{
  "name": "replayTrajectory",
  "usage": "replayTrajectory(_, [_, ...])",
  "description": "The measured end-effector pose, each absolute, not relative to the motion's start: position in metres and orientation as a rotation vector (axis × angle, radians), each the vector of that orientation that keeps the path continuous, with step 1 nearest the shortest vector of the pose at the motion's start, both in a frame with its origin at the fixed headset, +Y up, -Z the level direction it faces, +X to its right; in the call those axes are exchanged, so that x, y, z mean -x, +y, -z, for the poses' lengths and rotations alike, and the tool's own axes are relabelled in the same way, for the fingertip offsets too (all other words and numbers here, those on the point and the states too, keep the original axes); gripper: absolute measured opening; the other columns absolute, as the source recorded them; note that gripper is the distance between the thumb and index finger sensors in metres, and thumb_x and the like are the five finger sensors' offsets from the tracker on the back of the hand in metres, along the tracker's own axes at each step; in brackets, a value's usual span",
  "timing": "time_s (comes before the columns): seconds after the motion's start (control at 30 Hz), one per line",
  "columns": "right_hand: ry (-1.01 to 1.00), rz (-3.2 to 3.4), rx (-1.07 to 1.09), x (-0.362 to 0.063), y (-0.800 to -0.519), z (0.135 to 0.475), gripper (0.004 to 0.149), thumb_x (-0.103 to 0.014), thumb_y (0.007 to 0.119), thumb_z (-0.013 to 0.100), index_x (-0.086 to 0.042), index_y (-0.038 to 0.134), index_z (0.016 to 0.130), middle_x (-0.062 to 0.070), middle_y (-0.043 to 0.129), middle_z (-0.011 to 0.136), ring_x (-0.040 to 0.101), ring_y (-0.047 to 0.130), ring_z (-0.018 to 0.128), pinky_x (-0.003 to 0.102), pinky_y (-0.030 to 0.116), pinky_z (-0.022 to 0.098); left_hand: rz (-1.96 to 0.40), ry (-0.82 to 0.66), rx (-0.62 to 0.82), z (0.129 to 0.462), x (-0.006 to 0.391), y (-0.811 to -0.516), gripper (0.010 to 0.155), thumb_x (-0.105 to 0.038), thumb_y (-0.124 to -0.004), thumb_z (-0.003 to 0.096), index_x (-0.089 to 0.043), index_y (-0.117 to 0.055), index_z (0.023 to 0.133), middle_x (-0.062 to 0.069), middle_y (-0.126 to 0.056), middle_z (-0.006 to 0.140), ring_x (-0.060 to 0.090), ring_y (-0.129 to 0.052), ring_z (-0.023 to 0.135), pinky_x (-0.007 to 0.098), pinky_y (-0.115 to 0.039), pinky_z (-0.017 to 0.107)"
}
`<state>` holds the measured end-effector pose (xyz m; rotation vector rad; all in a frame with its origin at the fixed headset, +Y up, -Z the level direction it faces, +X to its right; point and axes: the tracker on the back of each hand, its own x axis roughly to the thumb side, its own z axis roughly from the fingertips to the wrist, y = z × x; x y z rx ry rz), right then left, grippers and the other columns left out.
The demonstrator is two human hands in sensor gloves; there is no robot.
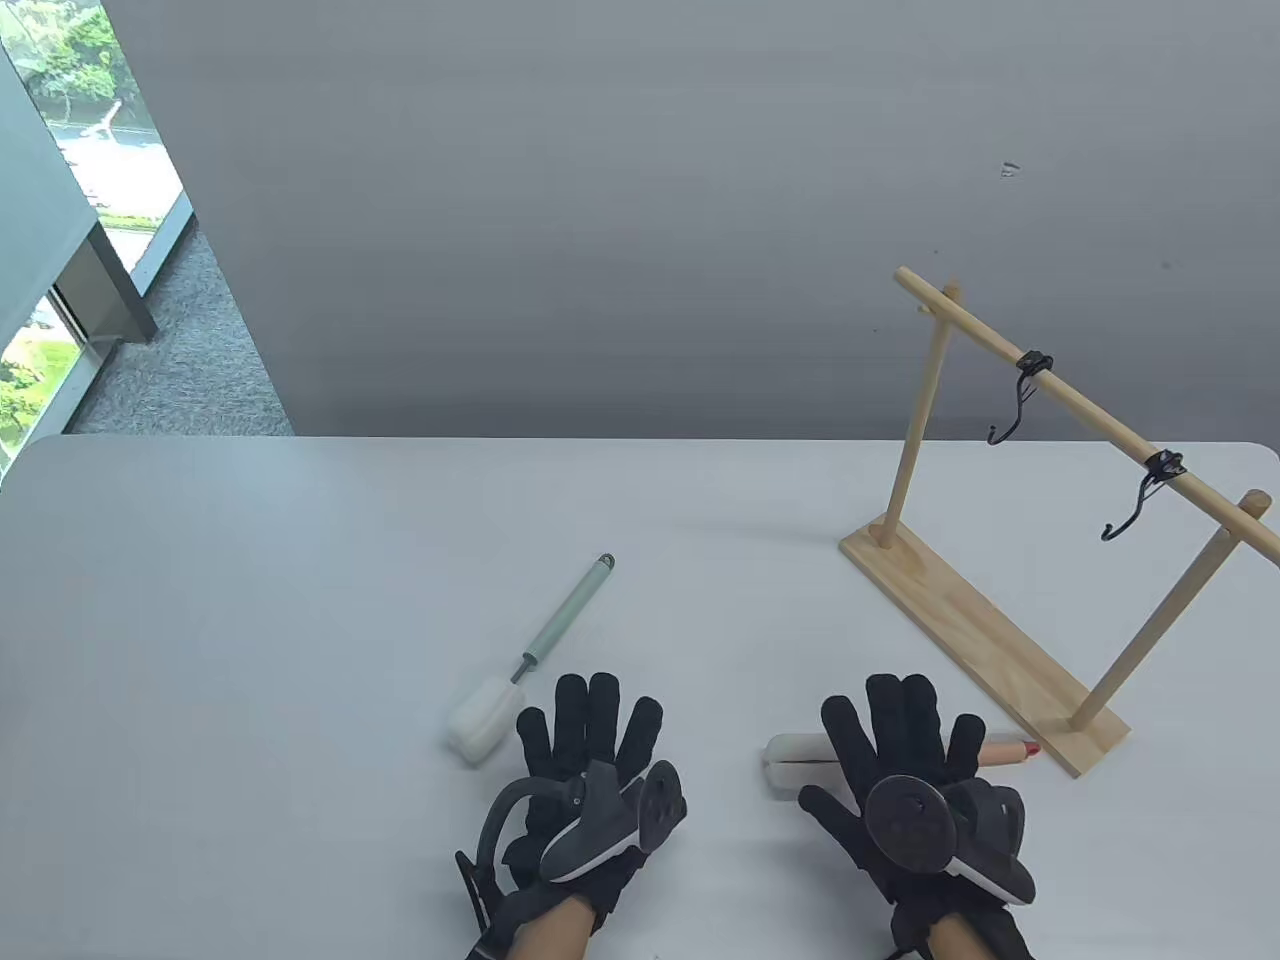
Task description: Hook cup brush handle onto s-hook
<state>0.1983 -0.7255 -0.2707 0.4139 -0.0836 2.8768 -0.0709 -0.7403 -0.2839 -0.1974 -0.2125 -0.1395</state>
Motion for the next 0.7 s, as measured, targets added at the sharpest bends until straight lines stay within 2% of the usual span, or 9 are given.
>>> replayTrajectory(0.37, [-0.121,-2.835,-0.395,-0.202,-0.724,0.270,0.077,-0.056,0.059,0.052,-0.017,0.032,0.112,0.022,0.008,0.112,0.048,0.005,0.103,0.073,0.004,0.060,0.133,-0.223,0.213,0.286,0.069,-0.743,0.084,-0.073,-0.043,0.0429,-0.035,-0.001,0.106,0.014,0.011,0.111,0.046,0.007,0.105,0.071,-0.011,0.070])
replayTrajectory(0.5, [-0.161,-2.774,-0.389,-0.208,-0.722,0.272,0.075,-0.056,0.058,0.053,-0.017,0.034,0.112,0.023,0.013,0.112,0.050,0.012,0.103,0.075,0.013,0.061,0.124,-0.218,0.219,0.287,0.071,-0.743,0.084,-0.073,-0.043,0.0432,-0.035,-0.002,0.106,0.015,0.011,0.111,0.046,0.007,0.105,0.071,-0.012,0.070])
replayTrajectory(0.6, [-0.293,-2.666,-0.328,-0.219,-0.717,0.270,0.074,-0.055,0.060,0.053,-0.014,0.041,0.111,0.026,0.028,0.113,0.053,0.028,0.103,0.075,0.027,0.062,0.115,-0.217,0.212,0.287,0.072,-0.743,0.084,-0.072,-0.044,0.0433,-0.035,-0.002,0.106,0.015,0.010,0.111,0.046,0.006,0.106,0.071,-0.012,0.070])
replayTrajectory(0.7, [-0.466,-2.507,-0.215,-0.236,-0.711,0.268,0.071,-0.052,0.064,0.053,-0.009,0.052,0.108,0.028,0.049,0.108,0.056,0.051,0.096,0.070,0.048,0.060,0.119,-0.215,0.214,0.287,0.072,-0.744,0.083,-0.072,-0.044,0.0438,-0.034,-0.003,0.106,0.015,0.009,0.112,0.046,0.005,0.106,0.071,-0.013,0.070])
